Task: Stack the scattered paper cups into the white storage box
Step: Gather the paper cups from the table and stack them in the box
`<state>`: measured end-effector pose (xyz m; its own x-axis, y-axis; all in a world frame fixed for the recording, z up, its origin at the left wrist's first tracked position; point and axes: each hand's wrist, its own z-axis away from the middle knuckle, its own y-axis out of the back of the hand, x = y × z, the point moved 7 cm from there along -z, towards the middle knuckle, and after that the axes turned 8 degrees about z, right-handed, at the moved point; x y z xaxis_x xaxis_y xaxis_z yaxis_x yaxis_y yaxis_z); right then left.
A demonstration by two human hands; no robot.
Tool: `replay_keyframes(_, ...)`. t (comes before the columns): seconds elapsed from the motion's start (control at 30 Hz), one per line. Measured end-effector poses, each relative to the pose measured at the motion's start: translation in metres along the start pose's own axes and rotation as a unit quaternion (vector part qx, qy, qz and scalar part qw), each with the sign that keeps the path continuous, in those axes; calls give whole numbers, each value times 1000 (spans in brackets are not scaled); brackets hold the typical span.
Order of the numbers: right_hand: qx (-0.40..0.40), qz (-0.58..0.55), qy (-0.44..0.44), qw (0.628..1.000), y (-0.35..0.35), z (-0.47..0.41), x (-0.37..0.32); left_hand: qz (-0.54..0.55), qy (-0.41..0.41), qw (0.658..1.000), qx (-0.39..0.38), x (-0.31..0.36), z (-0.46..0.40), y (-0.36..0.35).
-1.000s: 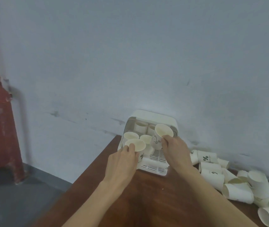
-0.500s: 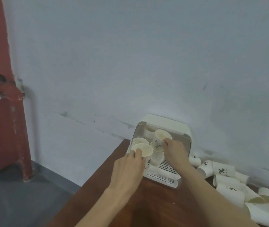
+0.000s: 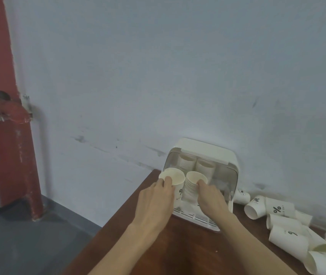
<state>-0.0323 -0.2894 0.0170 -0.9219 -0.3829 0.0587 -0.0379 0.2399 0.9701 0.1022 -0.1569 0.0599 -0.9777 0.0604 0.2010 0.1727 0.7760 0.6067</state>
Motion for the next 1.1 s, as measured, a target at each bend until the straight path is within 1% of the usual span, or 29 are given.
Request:
replay_keyframes(0.07,1,6,8,1000,-5,4,-2,6,11,1000,18,-2,-13,2)
replay_keyframes(0.17,19,-21,11,1000,-20,8,-2,16,43,998,46,-4,-36,5)
replay_keyframes(0.3,38,-61,-5,997,-35,5,2,7,49,998,43,-6,-62,-11)
replay_keyframes(0.53,62,-103,-2,993,-45,4,5,-17,17,999,-28,-10,-71,-48)
replay_keyframes(0.6,72,-95,-2,993,-45,5,5,-23,5,999,-34,-9,-68,-53)
replay_keyframes(0.77,85,-49,-2,995,-44,8,3,9,-7,999,-35,-7,-69,-58)
replay_keyframes(0.93,83,-26,-5,996,-42,9,2,-24,4,992,-123,-12,-61,-76)
replay_keyframes(1.1,85,-19,-8,996,-40,10,2,-33,12,984,-177,-16,-49,-88)
